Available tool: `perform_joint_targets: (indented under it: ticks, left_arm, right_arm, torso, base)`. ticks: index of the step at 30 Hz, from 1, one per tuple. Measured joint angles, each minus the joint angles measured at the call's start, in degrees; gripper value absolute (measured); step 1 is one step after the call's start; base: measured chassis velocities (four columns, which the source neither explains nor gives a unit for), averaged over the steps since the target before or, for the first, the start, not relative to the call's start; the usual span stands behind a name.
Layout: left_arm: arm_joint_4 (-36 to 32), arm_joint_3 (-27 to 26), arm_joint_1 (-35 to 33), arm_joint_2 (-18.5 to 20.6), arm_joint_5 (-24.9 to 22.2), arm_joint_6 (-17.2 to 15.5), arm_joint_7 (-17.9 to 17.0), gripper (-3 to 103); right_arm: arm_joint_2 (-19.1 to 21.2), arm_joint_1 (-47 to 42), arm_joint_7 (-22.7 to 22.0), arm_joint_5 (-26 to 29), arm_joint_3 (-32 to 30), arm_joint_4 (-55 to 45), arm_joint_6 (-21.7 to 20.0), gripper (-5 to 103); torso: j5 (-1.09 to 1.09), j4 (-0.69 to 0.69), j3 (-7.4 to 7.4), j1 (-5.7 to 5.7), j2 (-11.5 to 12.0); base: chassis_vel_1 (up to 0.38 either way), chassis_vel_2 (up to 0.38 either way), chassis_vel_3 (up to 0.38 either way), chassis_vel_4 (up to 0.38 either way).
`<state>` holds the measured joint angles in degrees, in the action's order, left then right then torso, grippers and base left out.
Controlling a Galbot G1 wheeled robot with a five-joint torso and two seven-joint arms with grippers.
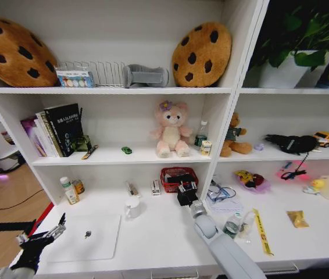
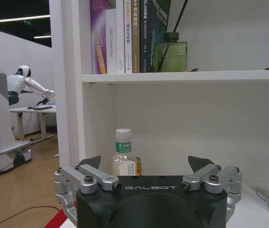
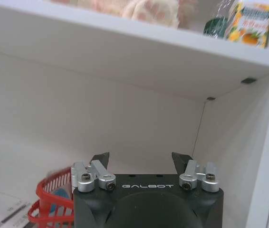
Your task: Organize the objects on the table.
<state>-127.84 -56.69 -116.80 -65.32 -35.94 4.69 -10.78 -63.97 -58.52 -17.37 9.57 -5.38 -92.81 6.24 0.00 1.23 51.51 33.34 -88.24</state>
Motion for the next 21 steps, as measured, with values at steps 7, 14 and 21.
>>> perform_joint_targets:
  ticks: [7, 14, 21]
  left_arm:
    - [0.00, 0.00, 0.00, 0.00, 0.00, 0.00, 0.00, 100]
    - [0.00, 0.00, 0.00, 0.00, 0.00, 0.00, 0.01, 100]
    - [0.00, 0.00, 0.00, 0.00, 0.00, 0.00, 0.00, 100]
  right_arm:
    - [4.96, -12.34, 1.81, 3.91, -3.38, -14.62, -3.66, 96]
    - [5.59, -26.69, 1.82, 1.17, -9.98, -27.12, -3.89, 100]
    - [-0.43, -42.09, 0.07, -3.78, -21.33, -36.00, -0.25, 100]
  torso:
    - [0.00, 0.01, -0.01, -0.01, 0.00]
    - [-0.01, 0.00, -0.01, -0.02, -0.01]
    - [-0.01, 0.02, -0.01, -0.01, -0.01]
  base:
    - [0.000, 0.000, 0.000, 0.000]
    - [0.000, 0.000, 0.000, 0.000]
    - [0.000, 0.000, 0.000, 0.000]
